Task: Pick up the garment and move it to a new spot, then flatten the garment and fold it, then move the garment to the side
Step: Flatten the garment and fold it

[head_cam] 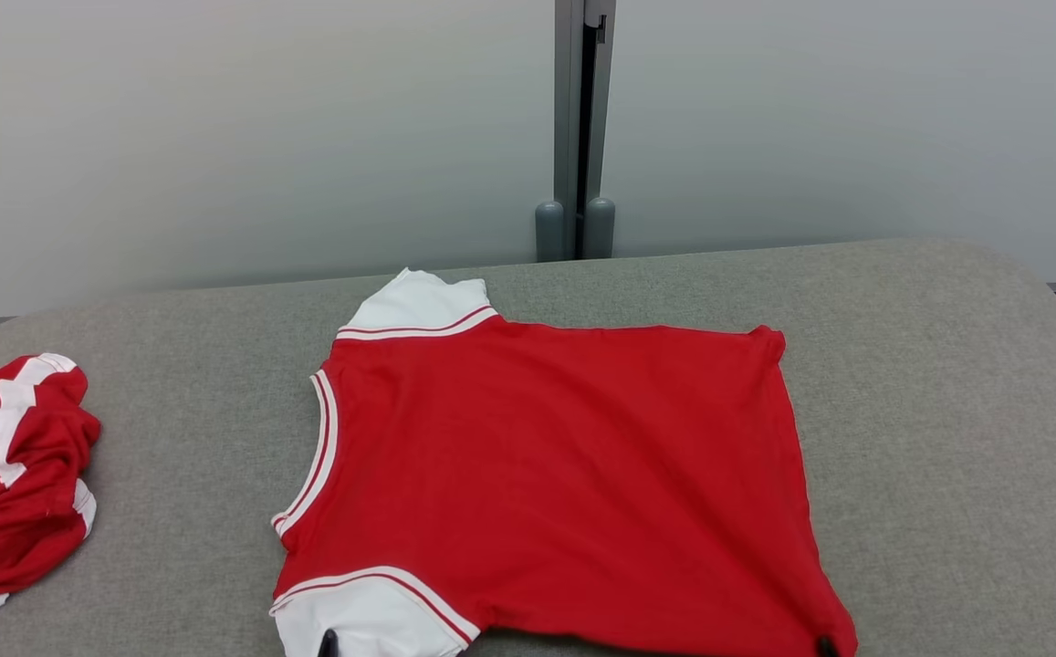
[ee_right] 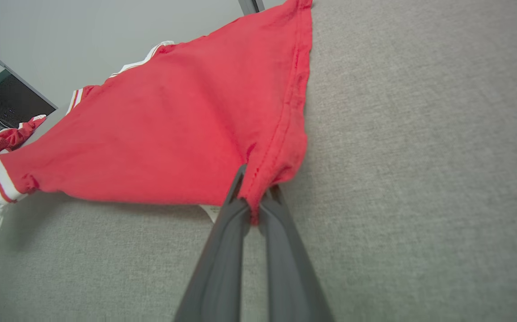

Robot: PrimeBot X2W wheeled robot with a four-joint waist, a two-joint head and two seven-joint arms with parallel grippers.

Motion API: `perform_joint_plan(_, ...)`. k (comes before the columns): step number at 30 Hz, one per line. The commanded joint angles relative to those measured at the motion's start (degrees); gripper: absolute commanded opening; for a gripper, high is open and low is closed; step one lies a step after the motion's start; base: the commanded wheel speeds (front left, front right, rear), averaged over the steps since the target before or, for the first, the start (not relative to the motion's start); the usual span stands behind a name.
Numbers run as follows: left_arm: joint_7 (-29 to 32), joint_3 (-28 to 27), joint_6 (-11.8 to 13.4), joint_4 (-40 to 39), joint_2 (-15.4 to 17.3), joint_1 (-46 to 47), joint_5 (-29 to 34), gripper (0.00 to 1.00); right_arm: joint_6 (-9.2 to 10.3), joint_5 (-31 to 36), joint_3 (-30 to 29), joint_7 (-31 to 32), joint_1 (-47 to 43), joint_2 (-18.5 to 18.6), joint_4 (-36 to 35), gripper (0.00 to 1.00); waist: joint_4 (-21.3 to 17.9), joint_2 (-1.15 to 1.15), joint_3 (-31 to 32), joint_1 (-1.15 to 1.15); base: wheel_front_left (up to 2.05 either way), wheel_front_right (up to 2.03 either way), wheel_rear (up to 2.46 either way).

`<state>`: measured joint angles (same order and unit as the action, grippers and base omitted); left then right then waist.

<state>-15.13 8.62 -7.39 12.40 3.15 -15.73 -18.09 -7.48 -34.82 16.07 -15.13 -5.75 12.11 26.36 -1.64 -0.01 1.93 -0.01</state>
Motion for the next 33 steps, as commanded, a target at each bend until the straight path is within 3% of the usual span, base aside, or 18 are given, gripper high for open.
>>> perform_joint_plan(1,0.0,0.0,-0.1,-0.6,0.0,-0.7,0.5,0.0,-0.03,-0.1,-0.1,0.4,-1.2,0.5,-0.7,0.0,0.1,0.01,0.1,0.01,0.0,0.0,0.0)
perform_joint_plan(18,0.0,2.3,-0.1,0.8,2.5,4.7,-0.3,0.0,-0.03,-1.0,1.1,5.0,1.0,1.1,-3.0,0.0,-1.3,0.01,-0.1,0.01,0.0,0.0,0.0)
perform_joint_plan(33,0.0,6.9,-0.1,7.0,8.5,15.6,-1.4,0.0,-0.03,-3.6,0.9,10.5,5.3,1.0,-6.5,0.0,-2.7,0.01,-1.4,0.01,0.0,0.0,0.0)
